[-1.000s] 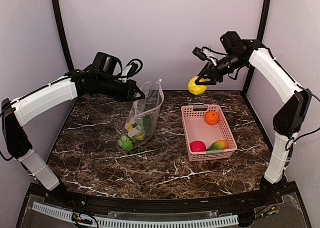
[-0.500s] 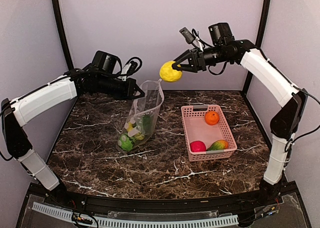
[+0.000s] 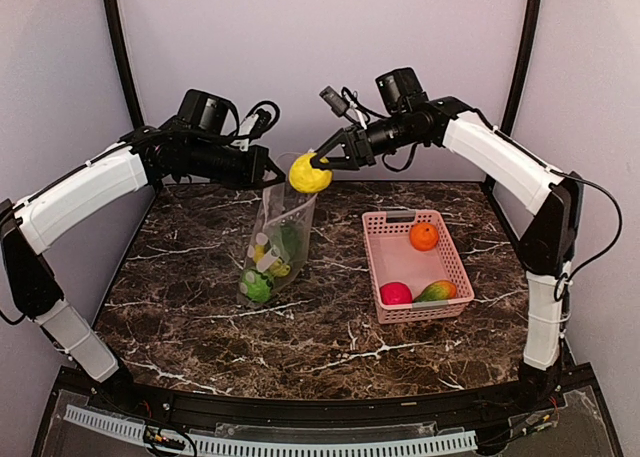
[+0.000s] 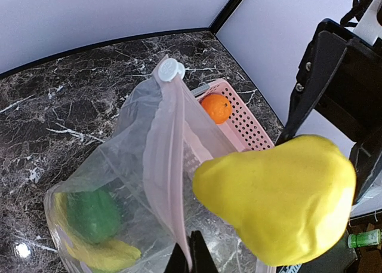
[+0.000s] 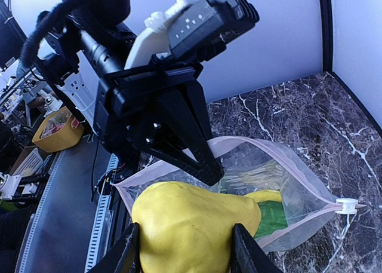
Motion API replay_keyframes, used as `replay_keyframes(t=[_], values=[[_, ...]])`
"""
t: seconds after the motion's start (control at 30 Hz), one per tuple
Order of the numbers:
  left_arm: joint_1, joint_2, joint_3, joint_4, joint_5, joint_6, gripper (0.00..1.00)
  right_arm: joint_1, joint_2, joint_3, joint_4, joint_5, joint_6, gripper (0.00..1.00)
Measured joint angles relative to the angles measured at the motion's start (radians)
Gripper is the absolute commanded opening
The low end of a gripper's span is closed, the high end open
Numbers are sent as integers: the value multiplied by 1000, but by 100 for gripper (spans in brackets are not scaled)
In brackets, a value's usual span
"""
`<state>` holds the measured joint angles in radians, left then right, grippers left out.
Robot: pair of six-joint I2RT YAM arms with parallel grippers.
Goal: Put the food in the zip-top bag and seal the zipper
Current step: Place the fake fruit in the zipper food storage bag, then adjust the zipper food storage bag at the center of the board.
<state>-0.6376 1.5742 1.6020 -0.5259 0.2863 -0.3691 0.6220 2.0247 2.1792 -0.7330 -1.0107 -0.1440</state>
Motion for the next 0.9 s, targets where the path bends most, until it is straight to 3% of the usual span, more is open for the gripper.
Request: replay_keyframes(t=[0.23,0.3,0.4,0.47,0.63,0.8,0.9], values=[[0,0,0,0,0,0,1,40,32,15,4,144,49,37],[2,0,0,-2,-13,0,1,51,40,26,-4,206,55,45],[6,0,0,0,-18,-2,1,70,48,42,-18,293,54,65],[5,0,0,2,-14,-5,1,82,51,48,-22,321,56,70],[0,0,-9,13,-6,-10,1,93,43,44,-23,332,50,71],[0,0,-40,31,-5,-18,1,92,-68,-69,-18,347,49,54],[0,-3,-58,43,-3,-24,1,91,-138,-122,-13,410,45,51]])
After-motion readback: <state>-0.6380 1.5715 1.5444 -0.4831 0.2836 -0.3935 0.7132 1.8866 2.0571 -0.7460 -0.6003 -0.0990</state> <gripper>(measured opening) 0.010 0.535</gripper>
